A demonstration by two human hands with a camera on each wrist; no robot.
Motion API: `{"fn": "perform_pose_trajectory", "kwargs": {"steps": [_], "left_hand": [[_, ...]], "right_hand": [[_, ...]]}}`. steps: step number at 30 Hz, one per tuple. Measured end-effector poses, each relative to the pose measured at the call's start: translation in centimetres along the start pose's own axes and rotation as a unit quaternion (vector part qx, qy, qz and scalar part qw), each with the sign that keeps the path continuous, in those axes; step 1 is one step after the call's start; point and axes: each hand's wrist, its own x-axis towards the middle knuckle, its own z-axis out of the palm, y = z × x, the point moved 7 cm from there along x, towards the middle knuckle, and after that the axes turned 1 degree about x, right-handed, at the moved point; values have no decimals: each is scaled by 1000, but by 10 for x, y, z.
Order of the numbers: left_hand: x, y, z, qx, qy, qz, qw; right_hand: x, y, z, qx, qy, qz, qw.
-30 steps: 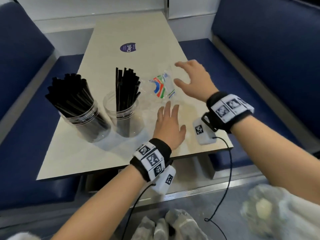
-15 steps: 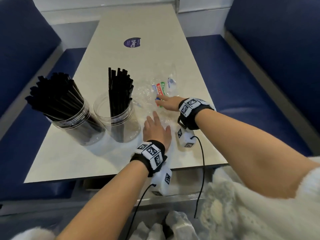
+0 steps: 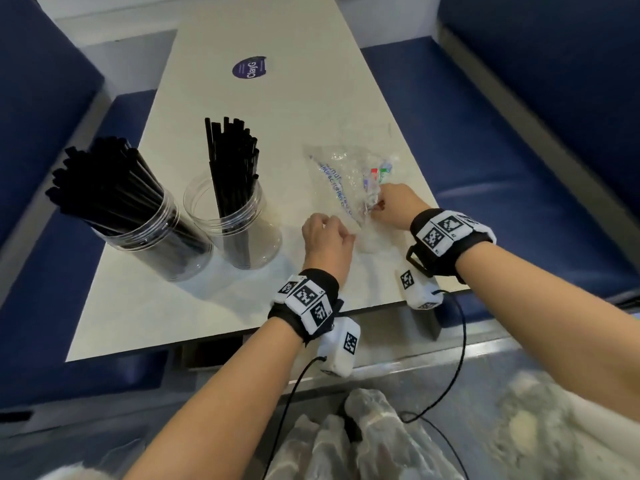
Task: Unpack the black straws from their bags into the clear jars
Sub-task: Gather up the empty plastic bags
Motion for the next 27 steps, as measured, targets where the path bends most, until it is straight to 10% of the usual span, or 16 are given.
{"fn": "perform_pose_trajectory", "kwargs": {"steps": [7,13,16,21,27], "left_hand": [[-11,25,-23,-180,15,92,979],[-17,56,-32,-292,-102,127,942],[-14,56,-51,-266,-27,118,956],[-20,60,-72,-282,38,83,955],[-33,65,-82,-320,-15,111,941]], "right_hand": [[-54,-1,14,218,-27,-51,974],[-84,-21,-8,496,-60,-115,859],[-94,-25,-21,620,-92,-132,768],[-112,-27,-43,341,104,-113,927],[-124,-52,-39,462,85,-162,868]]}}
